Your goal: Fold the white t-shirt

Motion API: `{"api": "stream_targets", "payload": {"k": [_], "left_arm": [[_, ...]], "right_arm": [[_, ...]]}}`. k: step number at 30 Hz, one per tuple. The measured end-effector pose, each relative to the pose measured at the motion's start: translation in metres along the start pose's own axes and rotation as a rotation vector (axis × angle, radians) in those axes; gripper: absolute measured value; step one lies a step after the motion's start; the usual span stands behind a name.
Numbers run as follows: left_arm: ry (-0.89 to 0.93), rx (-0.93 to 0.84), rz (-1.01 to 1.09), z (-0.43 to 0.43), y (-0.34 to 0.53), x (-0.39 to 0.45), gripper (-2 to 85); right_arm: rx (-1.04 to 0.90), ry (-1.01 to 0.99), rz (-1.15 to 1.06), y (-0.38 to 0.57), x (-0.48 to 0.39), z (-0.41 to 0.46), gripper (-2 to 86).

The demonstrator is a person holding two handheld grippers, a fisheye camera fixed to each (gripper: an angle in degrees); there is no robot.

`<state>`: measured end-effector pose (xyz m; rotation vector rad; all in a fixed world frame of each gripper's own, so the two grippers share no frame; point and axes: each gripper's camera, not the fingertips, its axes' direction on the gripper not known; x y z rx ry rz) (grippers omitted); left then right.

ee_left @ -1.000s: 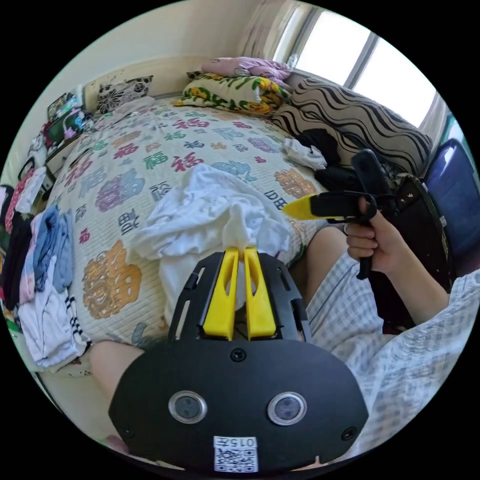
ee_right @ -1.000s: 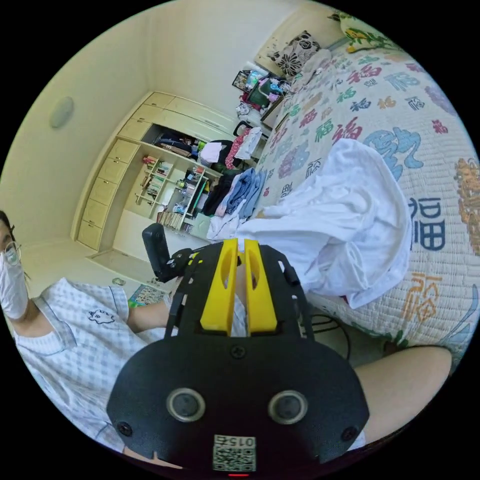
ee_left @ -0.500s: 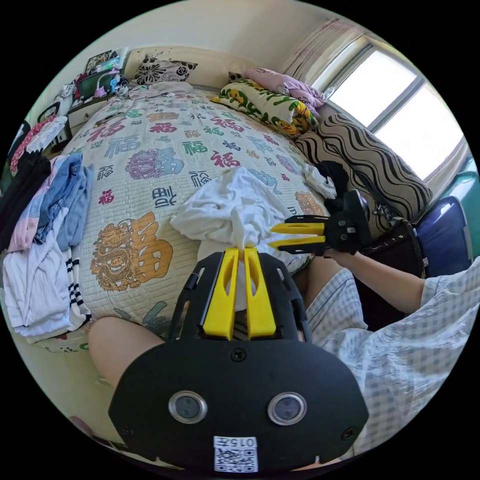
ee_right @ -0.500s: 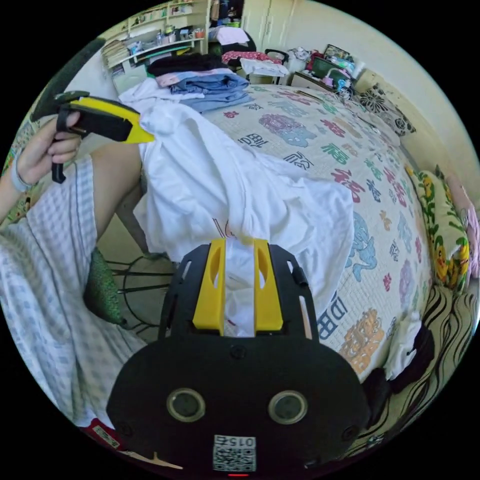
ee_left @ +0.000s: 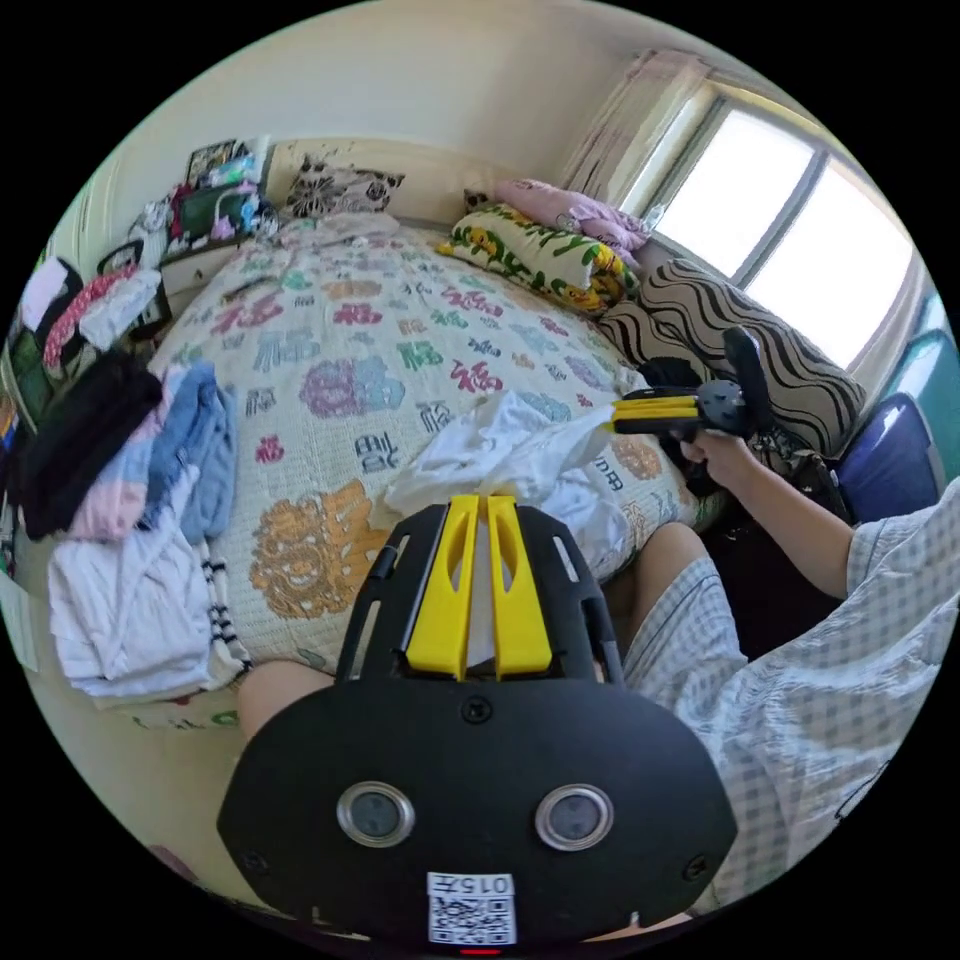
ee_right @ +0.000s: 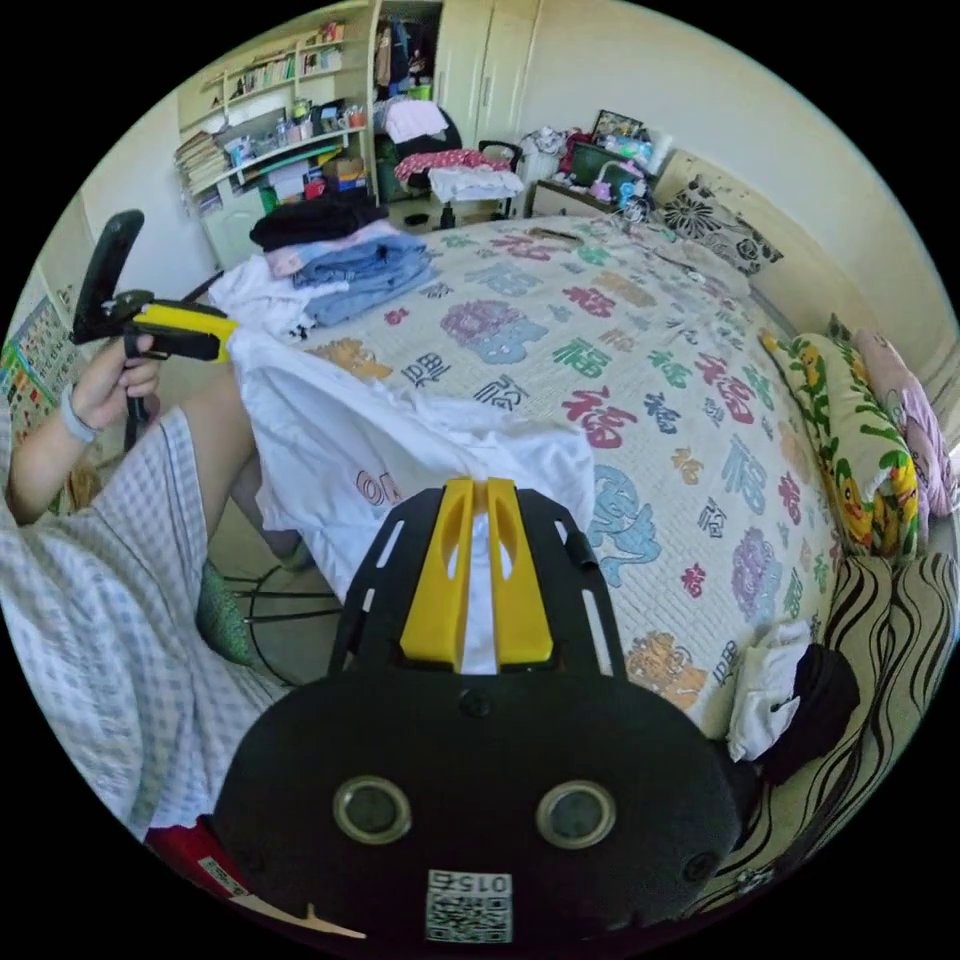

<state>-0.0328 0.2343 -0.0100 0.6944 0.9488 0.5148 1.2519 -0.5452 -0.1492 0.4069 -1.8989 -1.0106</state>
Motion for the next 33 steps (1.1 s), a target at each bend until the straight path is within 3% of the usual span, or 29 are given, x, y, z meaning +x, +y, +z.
{"api": "stream_targets", "payload": {"k": [4, 9, 18, 26, 33], "left_arm": [[-0.069, 0.148, 0.167, -0.07, -0.034, 0.053, -0.4], [-0.134, 0.407, 0.372, -0.188, -0.079, 0.133, -0.4], [-0.212, 0.732, 0.668, -0.338, -0.112, 0.269, -0.5], [-0.342, 0.904, 0.812, -0.402, -0.126, 0.333, -0.6], [-0.355, 0.8, 0.804, -0.348, -0.204, 0.3, -0.5]], "right_arm": [[0.19, -0.008, 0.06, -0.012, -0.002, -0.11, 1.0], [0.446, 0.136, 0.049, -0.02, -0.037, -0.269, 0.9], [0.707, 0.468, -0.008, -0.006, -0.099, -0.482, 0.9], [0.81, 0.669, -0.071, -0.008, -0.116, -0.566, 0.8], [0.691, 0.582, -0.017, -0.056, -0.021, -0.535, 0.9]]}}
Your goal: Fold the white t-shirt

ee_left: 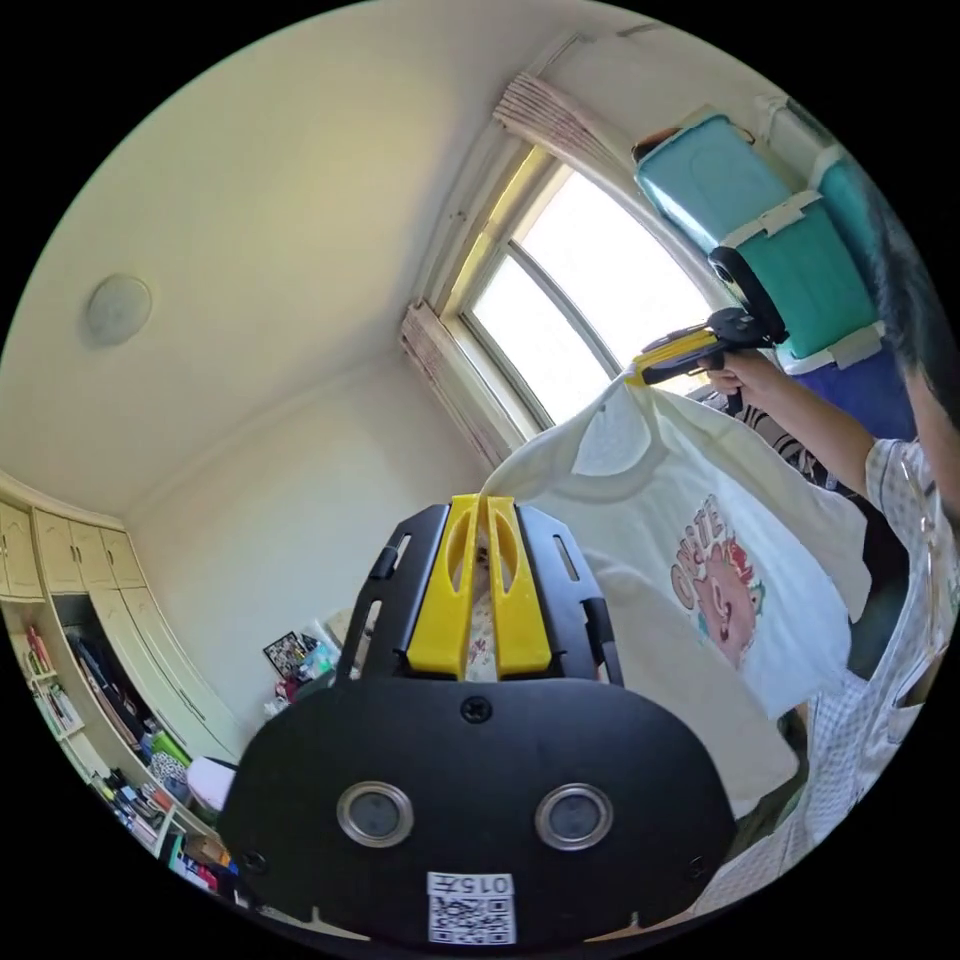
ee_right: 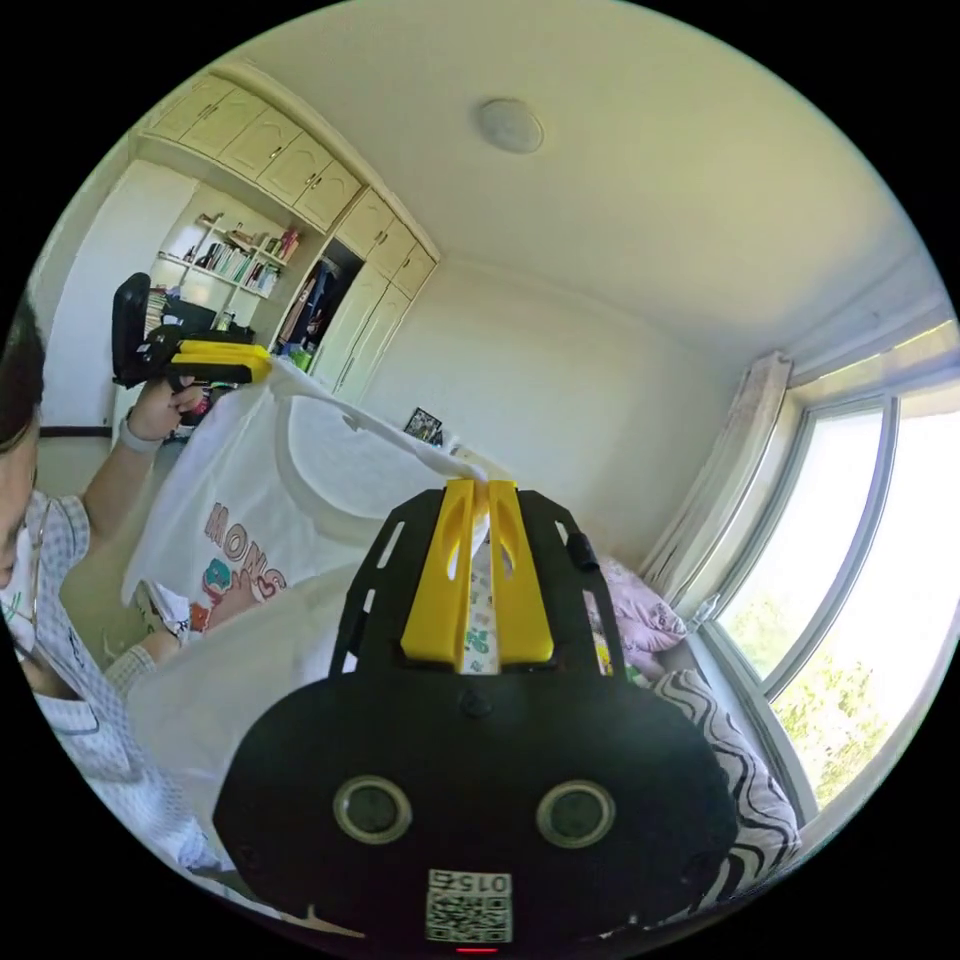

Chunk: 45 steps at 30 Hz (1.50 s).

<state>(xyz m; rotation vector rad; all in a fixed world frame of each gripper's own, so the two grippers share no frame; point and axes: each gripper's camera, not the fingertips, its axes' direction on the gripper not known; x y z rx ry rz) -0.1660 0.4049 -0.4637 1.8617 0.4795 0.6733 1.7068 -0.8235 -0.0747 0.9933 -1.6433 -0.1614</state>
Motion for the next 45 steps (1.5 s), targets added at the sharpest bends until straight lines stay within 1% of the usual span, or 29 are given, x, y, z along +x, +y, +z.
{"api": "stream_targets", "payload": {"k": [1, 3, 4, 6, 7, 8, 9, 10, 12, 13, 14, 15, 17, 20, 22, 24, 25, 27, 28, 30, 32, 33, 35, 37, 38, 39, 40, 43, 45], "left_arm": [[0.011, -0.019, -0.009, 0.015, 0.006, -0.004, -0.5], [0.068, -0.124, -0.058, 0.089, 0.041, -0.019, -0.6], [0.083, -0.156, -0.073, 0.111, 0.052, -0.023, -0.5], [0.13, -0.314, -0.129, 0.209, 0.106, -0.035, -0.5], [0.135, -0.356, -0.143, 0.236, 0.123, -0.037, -0.5], [0.133, -0.441, -0.168, 0.292, 0.157, -0.039, -0.4], [0.097, -0.526, -0.195, 0.348, 0.194, -0.039, -0.4], [0.072, -0.568, -0.21, 0.376, 0.214, -0.038, -0.3], [-0.024, -0.789, -0.201, 0.474, 0.294, -0.025, -0.1], [-0.049, -0.839, -0.201, 0.492, 0.314, -0.02, 0.0], [-0.066, -0.907, -0.223, 0.521, 0.355, -0.011, 0.2], [-0.04, -0.94, -0.267, 0.539, 0.395, -0.003, 0.4], [0.041, -0.949, -0.314, 0.549, 0.454, 0.008, 0.7], [0.133, -0.95, -0.315, 0.525, 0.543, 0.02, 1.1], [0.197, -0.996, -0.333, 0.494, 0.595, 0.022, 1.4], [0.243, -1.109, -0.393, 0.445, 0.667, 0.017, 2.1], [0.245, -1.147, -0.414, 0.432, 0.685, 0.015, 2.3], [0.27, -1.27, -0.554, 0.385, 0.752, 0.004, 4.2], [0.285, -1.294, -0.596, 0.375, 0.768, 0.002, 5.0], [0.31, -1.362, -0.775, 0.349, 0.827, -0.009, 7.7], [0.335, -1.363, -0.916, 0.341, 0.867, -0.017, 9.2], [0.359, -1.347, -0.997, 0.342, 0.89, -0.021, 9.8], [0.408, -1.312, -1.087, 0.35, 0.921, -0.025, 10.2], [0.436, -1.319, -1.096, 0.364, 0.945, -0.026, 9.6], [0.44, -1.329, -1.062, 0.373, 0.956, -0.026, 7.2], [0.442, -1.343, -0.997, 0.381, 0.964, -0.026, 2.9], [0.45, -1.351, -0.961, 0.384, 0.968, -0.025, 2.3], [0.493, -1.382, -0.863, 0.39, 0.991, -0.031, 0.2], [0.488, -1.33, -0.851, 0.375, 1.004, -0.05, -0.2]], "right_arm": [[-0.023, -0.007, 0.008, 0.003, 0.006, 0.016, 0.9], [-0.13, -0.033, 0.04, 0.022, 0.027, 0.091, 1.1], [-0.162, -0.039, 0.049, 0.028, 0.032, 0.112, 1.1], [-0.305, -0.062, 0.089, 0.058, 0.049, 0.209, 1.4], [-0.347, -0.063, 0.098, 0.068, 0.053, 0.237, 1.5], [-0.426, -0.059, 0.117, 0.087, 0.058, 0.293, 1.8], [-0.493, -0.051, 0.131, 0.109, 0.061, 0.349, 2.1], [-0.522, -0.045, 0.146, 0.12, 0.062, 0.376, 2.4], [-0.618, -0.061, 0.23, 0.171, 0.061, 0.474, 3.9], [-0.655, -0.069, 0.249, 0.186, 0.059, 0.495, 4.4], [-0.727, -0.093, 0.275, 0.216, 0.052, 0.532, 4.8], [-0.771, -0.112, 0.276, 0.246, 0.044, 0.556, 5.1], [-0.791, -0.163, 0.231, 0.289, 0.032, 0.571, 5.3], [-0.865, -0.347, 0.203, 0.378, 0.022, 0.567, 6.5], [-0.945, -0.444, 0.288, 0.44, 0.027, 0.553, 7.3], [-1.051, -0.58, 0.503, 0.519, 0.037, 0.526, 8.0], [-1.072, -0.6, 0.564, 0.538, 0.039, 0.518, 8.1], [-1.134, -0.627, 0.751, 0.6, 0.042, 0.487, 8.5], [-1.146, -0.629, 0.783, 0.612, 0.041, 0.482, 8.7], [-1.223, -0.684, 0.833, 0.648, 0.031, 0.475, 10.1], [-1.263, -0.711, 0.84, 0.665, 0.024, 0.482, 10.5], [-1.256, -0.701, 0.874, 0.675, 0.025, 0.488, 9.8], [-1.295, -0.639, 0.87, 0.686, 0.032, 0.499, 7.3], [-1.329, -0.613, 0.834, 0.695, 0.04, 0.509, 3.6], [-1.303, -0.682, 0.833, 0.699, 0.045, 0.513, 0.8], [-1.269, -0.752, 0.877, 0.705, 0.052, 0.516, 0.2], [-1.261, -0.769, 0.902, 0.708, 0.056, 0.517, -0.1], [-1.247, -0.73, 0.923, 0.719, 0.082, 0.513, -0.4], [-1.244, -0.67, 0.889, 0.724, 0.103, 0.504, -0.4]]}}
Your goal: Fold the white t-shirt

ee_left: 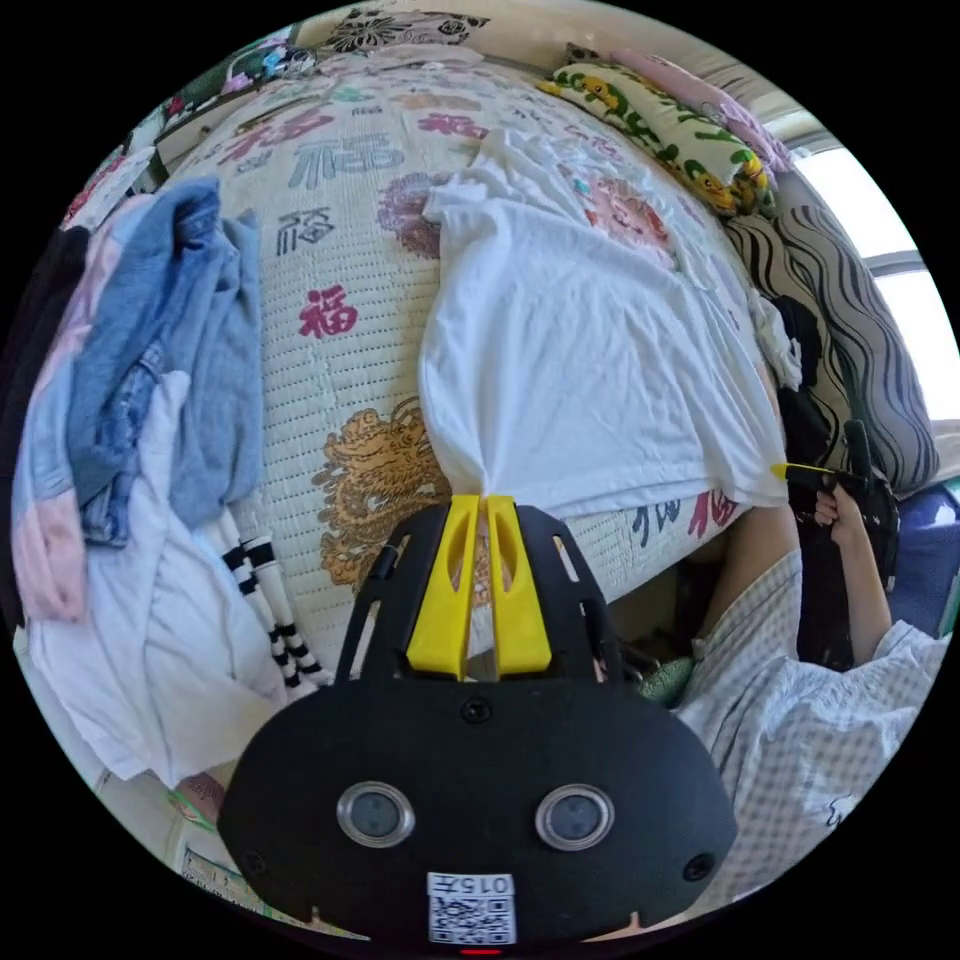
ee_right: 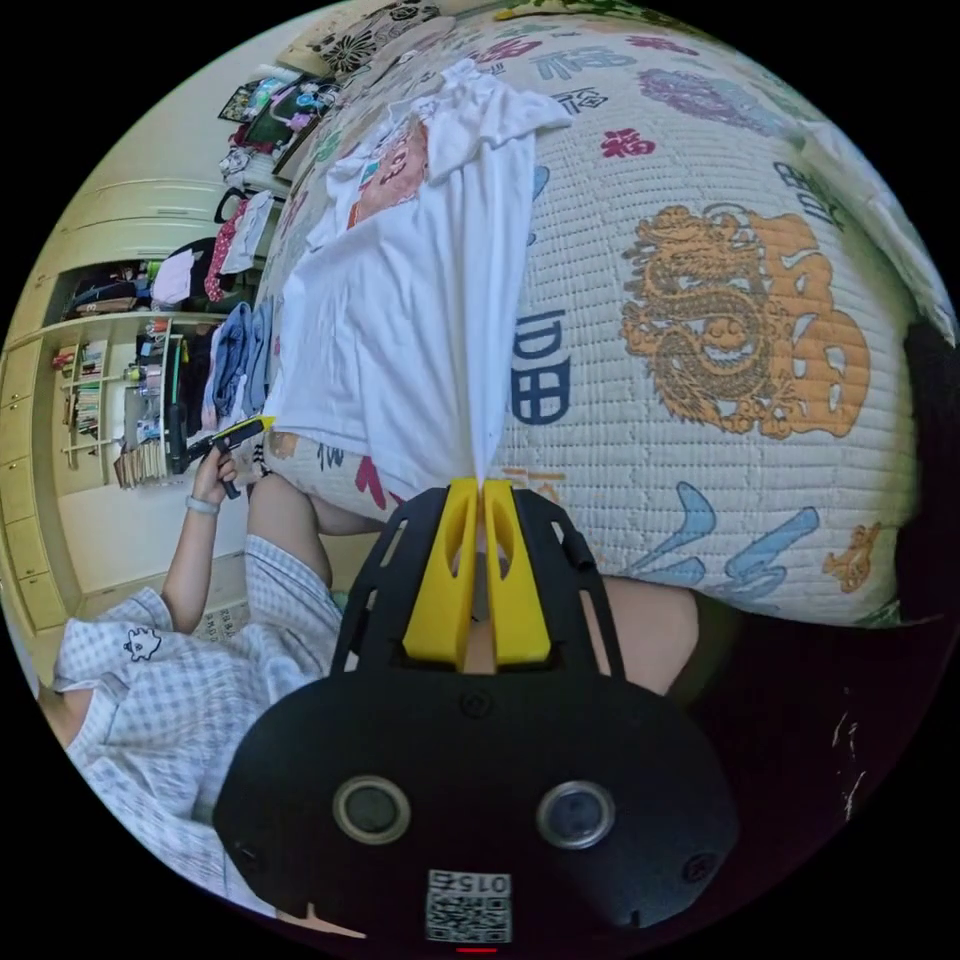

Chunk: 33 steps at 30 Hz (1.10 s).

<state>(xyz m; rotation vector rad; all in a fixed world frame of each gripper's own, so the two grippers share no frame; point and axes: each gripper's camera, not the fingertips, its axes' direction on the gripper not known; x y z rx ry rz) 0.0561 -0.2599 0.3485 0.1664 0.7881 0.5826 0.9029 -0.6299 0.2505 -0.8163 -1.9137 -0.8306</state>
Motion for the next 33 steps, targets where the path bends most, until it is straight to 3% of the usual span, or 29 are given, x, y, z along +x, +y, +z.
{"api": "stream_targets", "payload": {"k": [7, 12, 17, 22, 25, 29, 33], "left_arm": [[0.025, -0.03, 0.034, 0.005, 0.042, -0.052, -0.4], [-0.065, -0.183, 0.073, 0.064, 0.059, -0.077, 0.2], [-0.065, -0.234, 0.026, 0.127, 0.053, -0.119, 2.7], [-0.203, -0.278, -0.014, 0.146, 0.045, -0.153, 6.3], [-0.328, -0.151, -0.008, 0.135, 0.021, -0.153, 6.5], [-0.031, 0.095, 0.162, 0.168, -0.077, -0.129, 6.9], [0.311, 0.047, 0.253, 0.286, -0.192, -0.088, 8.2]], "right_arm": [[-0.031, 0.025, -0.001, 0.011, 0.037, -0.016, -0.4], [-0.159, 0.157, -0.03, 0.016, 0.048, 0.008, -0.1], [-0.154, 0.147, -0.004, 0.016, 0.069, 0.017, 2.0], [-0.014, 0.234, 0.017, 0.014, 0.092, -0.024, 3.1], [0.136, 0.278, -0.075, -0.008, 0.097, -0.056, 3.8], [0.235, 0.327, -0.234, -0.084, 0.104, -0.069, 5.4], [0.206, 0.261, -0.273, -0.16, 0.131, -0.055, 6.7]]}}
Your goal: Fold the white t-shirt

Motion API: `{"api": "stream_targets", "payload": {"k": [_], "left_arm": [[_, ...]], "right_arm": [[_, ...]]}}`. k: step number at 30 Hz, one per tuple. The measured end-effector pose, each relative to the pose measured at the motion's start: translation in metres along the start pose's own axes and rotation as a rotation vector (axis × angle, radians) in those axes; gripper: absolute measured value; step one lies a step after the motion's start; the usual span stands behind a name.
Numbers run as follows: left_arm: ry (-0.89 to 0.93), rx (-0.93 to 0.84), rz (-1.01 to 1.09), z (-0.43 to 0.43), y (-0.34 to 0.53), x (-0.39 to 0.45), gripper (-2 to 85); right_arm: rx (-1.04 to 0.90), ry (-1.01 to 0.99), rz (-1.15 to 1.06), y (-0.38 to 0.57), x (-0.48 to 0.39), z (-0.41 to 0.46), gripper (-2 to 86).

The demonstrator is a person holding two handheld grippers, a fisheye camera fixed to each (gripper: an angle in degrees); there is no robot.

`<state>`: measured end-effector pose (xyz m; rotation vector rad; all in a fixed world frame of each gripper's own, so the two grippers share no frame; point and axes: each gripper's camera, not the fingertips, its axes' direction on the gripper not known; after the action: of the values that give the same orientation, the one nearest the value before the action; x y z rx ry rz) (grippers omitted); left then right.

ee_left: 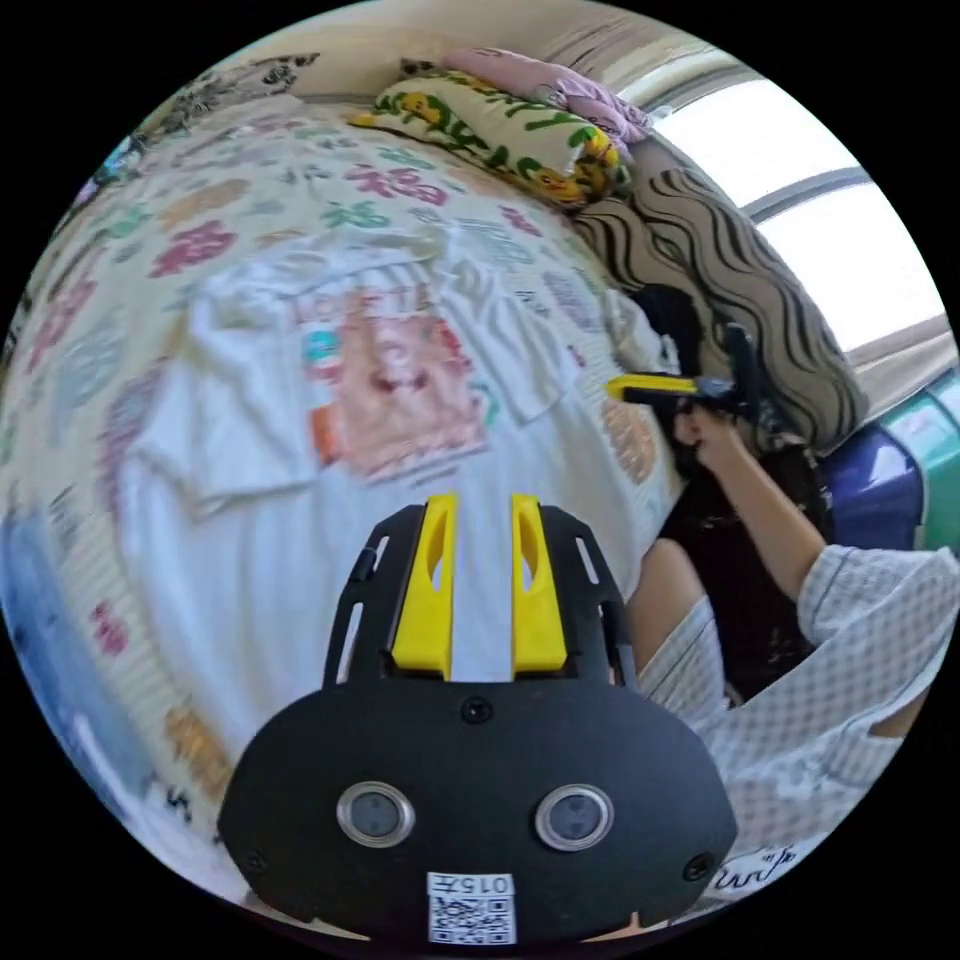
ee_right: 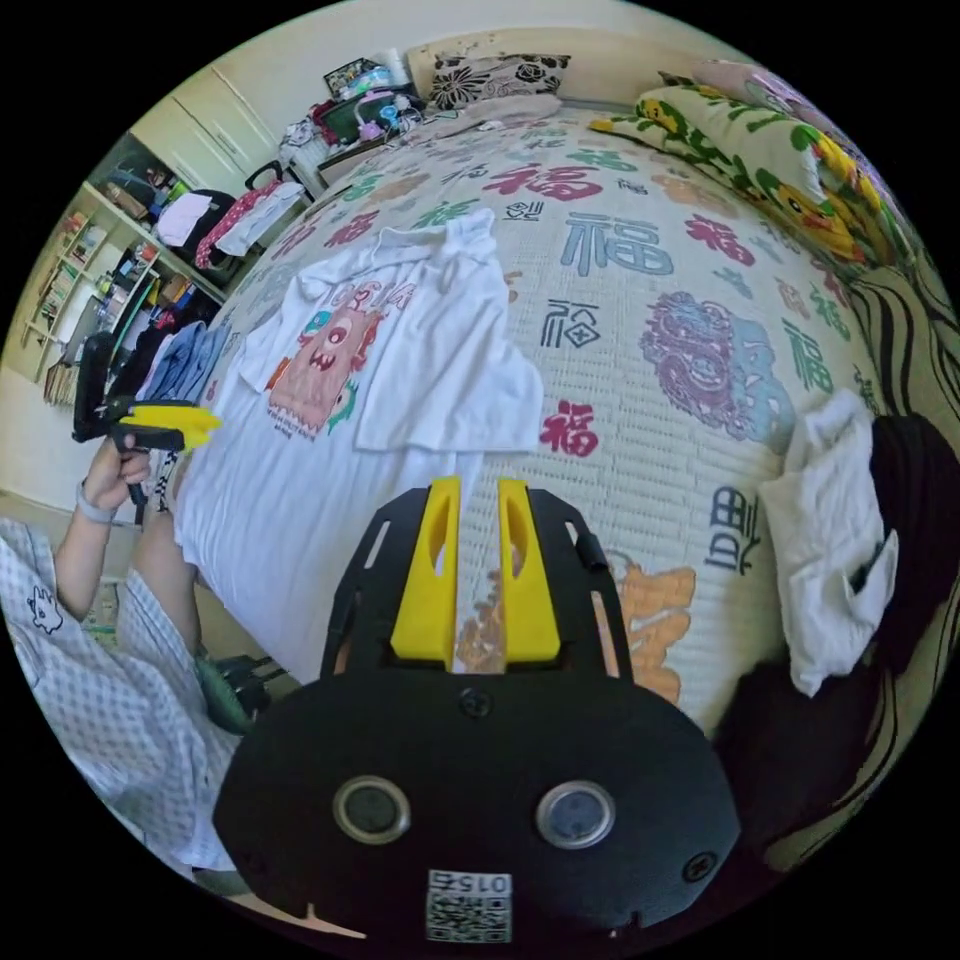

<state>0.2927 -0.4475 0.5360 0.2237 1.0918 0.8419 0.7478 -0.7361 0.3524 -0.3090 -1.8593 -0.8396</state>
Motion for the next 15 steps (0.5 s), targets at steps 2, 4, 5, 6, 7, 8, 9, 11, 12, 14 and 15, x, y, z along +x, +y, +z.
{"api": "stream_targets", "payload": {"k": [2, 4, 5, 6, 7, 8, 9, 11, 12, 14, 15], "left_arm": [[0.127, 0.016, -0.062, 0.049, -0.027, -0.017, 8.3], [0.188, 0.005, -0.138, 0.088, -0.043, -0.032, 8.4], [0.191, 0.003, -0.193, 0.108, -0.049, -0.042, 8.4], [0.187, 0.013, -0.245, 0.124, -0.052, -0.052, 8.4], [0.185, 0.013, -0.272, 0.132, -0.053, -0.057, 8.3], [0.193, 0.008, -0.316, 0.148, -0.056, -0.067, 8.1], [0.215, 0.009, -0.346, 0.163, -0.058, -0.076, 7.0], [0.198, -0.016, -0.388, 0.182, -0.062, -0.088, 3.5], [0.178, -0.043, -0.404, 0.192, -0.066, -0.095, 1.4], [0.186, -0.048, -0.392, 0.2, -0.071, -0.101, 0.0], [0.201, -0.035, -0.368, 0.2, -0.077, -0.102, -0.4]], "right_arm": [[-0.01, -0.1, 0.094, -0.012, 0.026, 0.009, 6.7], [-0.015, -0.184, 0.206, -0.014, 0.05, 0.015, 6.4], [-0.025, -0.222, 0.253, -0.013, 0.063, 0.019, 6.2], [-0.032, -0.252, 0.291, -0.011, 0.073, 0.021, 5.3], [-0.028, -0.27, 0.31, -0.01, 0.078, 0.022, 4.8], [-0.022, -0.308, 0.352, -0.008, 0.088, 0.023, 2.7], [-0.022, -0.332, 0.408, -0.006, 0.098, 0.024, 1.3], [-0.016, -0.386, 0.433, -0.004, 0.107, 0.024, 0.3], [-0.03, -0.408, 0.459, -0.003, 0.113, 0.024, 0.0], [-0.023, -0.42, 0.48, -0.001, 0.12, 0.018, -0.2], [0.006, -0.446, 0.5, 0.002, 0.127, 0.012, -0.3]]}}
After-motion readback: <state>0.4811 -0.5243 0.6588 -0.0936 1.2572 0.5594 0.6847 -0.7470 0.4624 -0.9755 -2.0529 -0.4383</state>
